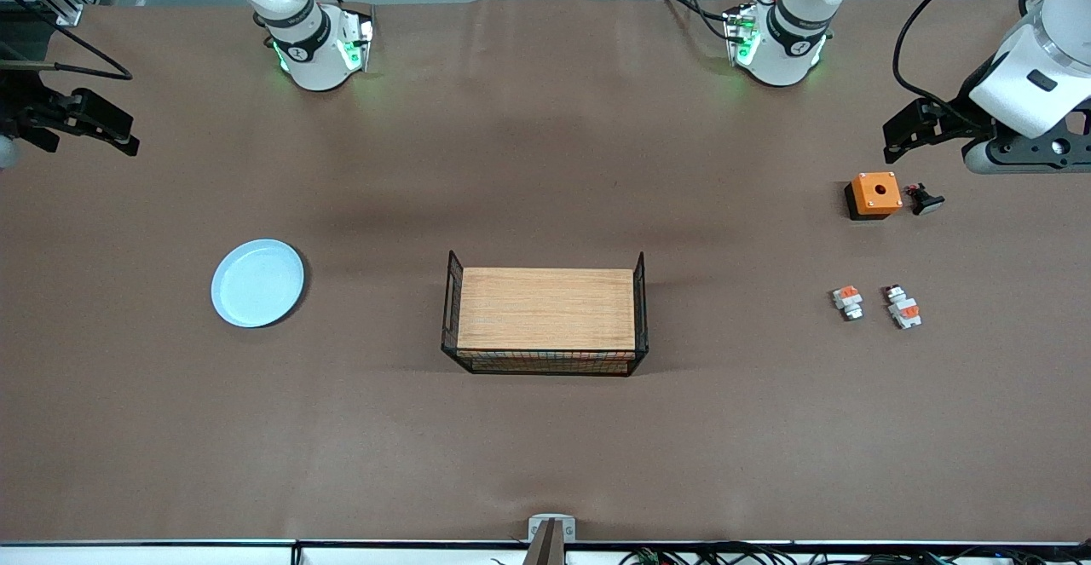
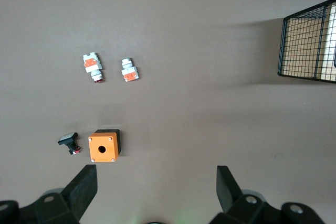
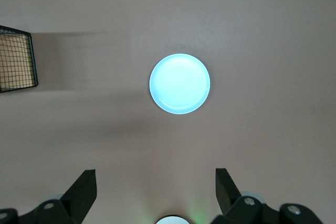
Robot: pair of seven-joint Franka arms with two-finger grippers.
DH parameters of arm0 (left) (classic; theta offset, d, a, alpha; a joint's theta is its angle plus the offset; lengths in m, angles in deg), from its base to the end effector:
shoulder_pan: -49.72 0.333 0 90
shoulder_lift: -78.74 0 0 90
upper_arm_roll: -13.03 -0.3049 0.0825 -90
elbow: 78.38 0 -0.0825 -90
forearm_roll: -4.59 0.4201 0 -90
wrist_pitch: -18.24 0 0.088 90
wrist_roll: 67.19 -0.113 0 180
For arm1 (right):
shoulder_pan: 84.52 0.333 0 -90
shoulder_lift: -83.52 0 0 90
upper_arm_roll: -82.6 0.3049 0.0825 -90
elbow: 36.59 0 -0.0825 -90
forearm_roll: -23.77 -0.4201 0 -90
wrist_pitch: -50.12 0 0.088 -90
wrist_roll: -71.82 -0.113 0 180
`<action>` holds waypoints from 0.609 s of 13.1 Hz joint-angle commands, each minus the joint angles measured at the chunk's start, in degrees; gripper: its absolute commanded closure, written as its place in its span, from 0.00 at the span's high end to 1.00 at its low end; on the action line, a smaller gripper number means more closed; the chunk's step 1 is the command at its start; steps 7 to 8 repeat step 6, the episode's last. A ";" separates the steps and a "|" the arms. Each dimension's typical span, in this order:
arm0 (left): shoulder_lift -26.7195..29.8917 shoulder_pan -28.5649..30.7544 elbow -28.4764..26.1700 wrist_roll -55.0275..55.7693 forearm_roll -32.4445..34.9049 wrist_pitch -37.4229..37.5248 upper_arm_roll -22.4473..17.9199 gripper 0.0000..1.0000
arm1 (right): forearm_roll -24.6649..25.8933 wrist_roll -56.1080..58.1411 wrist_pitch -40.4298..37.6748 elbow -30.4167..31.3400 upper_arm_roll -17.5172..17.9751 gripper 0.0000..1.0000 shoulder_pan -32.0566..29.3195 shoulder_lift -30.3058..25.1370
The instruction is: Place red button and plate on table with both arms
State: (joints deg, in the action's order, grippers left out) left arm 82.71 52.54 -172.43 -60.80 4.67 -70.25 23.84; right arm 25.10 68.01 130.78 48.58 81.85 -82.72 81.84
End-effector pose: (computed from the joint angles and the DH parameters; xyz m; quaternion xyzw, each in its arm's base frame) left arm 0.5606 -0.0819 0.6087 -0.9998 0.0136 0.0135 0.0089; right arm 0.5638 0.0073 0.6526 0.9993 -0.0257 -0.0242 0.0123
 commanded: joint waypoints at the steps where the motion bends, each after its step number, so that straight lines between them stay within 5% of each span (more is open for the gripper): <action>1: -0.80 0.09 1.41 -1.73 -0.08 0.86 -0.17 1.00 | -1.50 1.08 -0.50 -2.11 -4.17 1.00 3.47 0.81; 8: -1.15 0.17 1.77 -1.65 0.45 0.86 -0.61 1.00 | -1.77 1.17 -0.41 -2.11 -5.93 1.00 4.35 0.90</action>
